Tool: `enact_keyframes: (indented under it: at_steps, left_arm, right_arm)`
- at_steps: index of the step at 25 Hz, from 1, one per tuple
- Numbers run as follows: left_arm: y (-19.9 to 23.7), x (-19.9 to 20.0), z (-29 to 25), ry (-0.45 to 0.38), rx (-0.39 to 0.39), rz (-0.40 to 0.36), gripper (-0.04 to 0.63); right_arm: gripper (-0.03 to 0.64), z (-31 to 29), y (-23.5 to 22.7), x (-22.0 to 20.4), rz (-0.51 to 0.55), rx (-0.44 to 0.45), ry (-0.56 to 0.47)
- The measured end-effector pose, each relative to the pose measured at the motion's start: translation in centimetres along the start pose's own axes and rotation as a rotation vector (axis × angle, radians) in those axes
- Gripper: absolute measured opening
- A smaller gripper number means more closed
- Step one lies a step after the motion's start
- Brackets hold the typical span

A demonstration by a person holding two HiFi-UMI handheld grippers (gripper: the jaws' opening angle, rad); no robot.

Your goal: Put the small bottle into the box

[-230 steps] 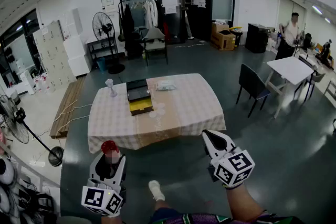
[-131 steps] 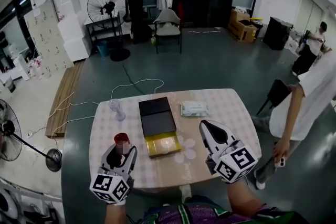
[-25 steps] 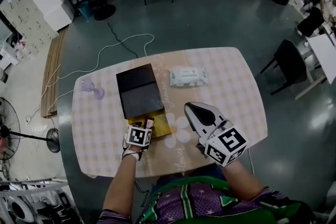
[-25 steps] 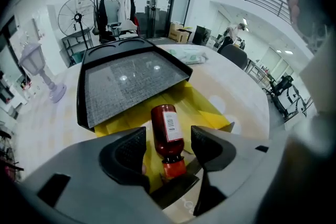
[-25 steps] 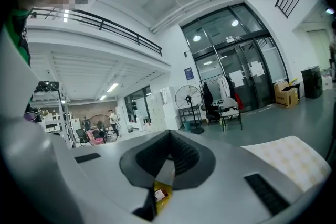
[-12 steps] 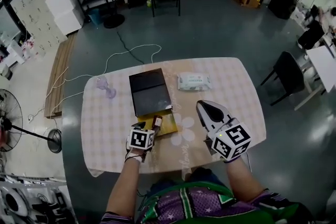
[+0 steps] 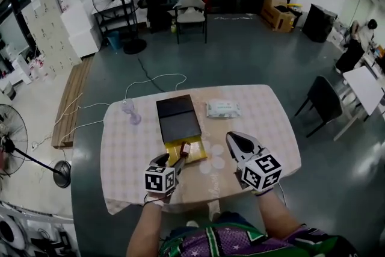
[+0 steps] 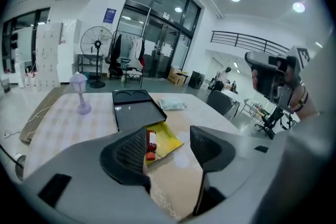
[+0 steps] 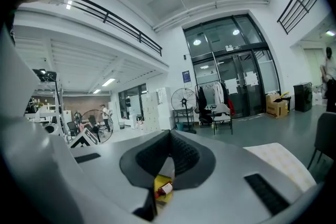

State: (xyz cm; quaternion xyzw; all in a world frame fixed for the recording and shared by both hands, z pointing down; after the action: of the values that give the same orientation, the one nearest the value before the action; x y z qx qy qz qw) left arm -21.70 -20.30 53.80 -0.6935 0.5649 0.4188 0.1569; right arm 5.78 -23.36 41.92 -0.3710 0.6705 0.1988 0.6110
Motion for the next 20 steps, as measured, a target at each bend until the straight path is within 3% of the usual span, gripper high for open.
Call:
enact_keyframes:
  at_steps: [15, 20]
  left_arm:
    - [-5.2, 4.0, 15.8, -0.395, -0.125, -0.105, 0.264]
    - [-5.4, 5.0, 20.3, -0.514, -0.117, -0.136, 0.264]
  right_arm:
    - [0.005, 6.5, 7.6, 2.5, 0.057, -0.001, -0.110]
    - [0.005, 8.5, 9.3, 3.7, 0.071, -0.008, -0.159]
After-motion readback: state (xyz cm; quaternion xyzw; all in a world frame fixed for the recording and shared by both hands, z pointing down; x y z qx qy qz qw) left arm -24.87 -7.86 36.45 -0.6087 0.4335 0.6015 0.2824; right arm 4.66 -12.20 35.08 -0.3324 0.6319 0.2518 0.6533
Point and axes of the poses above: the fingertips, and each gripper's own axes: z backward along the fingers, y to its left, x out of its top, the point moved 10 cm from there along z, backward along the fingers, and after that the axes turned 1 degree about -z, right-handed, at the moved point
